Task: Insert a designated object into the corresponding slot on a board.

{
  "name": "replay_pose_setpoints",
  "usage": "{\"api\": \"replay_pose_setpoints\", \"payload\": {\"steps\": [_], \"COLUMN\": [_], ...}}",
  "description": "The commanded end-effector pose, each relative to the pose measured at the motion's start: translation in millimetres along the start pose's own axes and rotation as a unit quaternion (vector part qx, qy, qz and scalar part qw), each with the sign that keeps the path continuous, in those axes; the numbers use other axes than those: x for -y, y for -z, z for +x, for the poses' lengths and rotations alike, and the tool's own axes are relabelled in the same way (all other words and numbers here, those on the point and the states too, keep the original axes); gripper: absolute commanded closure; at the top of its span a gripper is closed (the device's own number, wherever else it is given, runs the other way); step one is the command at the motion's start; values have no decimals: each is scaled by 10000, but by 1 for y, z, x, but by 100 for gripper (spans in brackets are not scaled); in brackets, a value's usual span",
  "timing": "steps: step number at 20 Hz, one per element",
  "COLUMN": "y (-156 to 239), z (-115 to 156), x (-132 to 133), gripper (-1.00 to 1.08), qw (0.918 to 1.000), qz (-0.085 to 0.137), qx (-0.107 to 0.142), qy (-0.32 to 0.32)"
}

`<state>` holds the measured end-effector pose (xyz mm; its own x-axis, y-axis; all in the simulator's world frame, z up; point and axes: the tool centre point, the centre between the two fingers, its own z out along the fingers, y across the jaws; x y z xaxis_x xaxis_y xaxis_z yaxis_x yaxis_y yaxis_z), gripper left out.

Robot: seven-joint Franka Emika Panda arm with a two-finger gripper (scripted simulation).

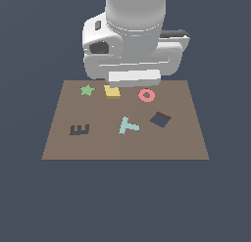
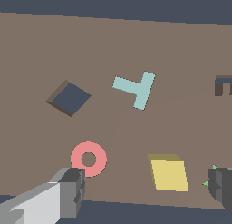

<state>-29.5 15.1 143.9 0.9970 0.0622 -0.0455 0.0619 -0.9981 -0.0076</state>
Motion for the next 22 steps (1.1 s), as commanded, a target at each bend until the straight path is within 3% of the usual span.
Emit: {"api": "replay_pose_setpoints", "payload": {"steps": [1, 13, 22], "y": [-7, -67, -94], "z": [-5, -43, -55], "x": [-4, -41, -59], "gripper": [-92, -92, -92], "qw": [10000, 9975, 9952], "qz": [-5, -44, -60], "qx": [-14, -157, -219], "qy": [73, 691, 950]}}
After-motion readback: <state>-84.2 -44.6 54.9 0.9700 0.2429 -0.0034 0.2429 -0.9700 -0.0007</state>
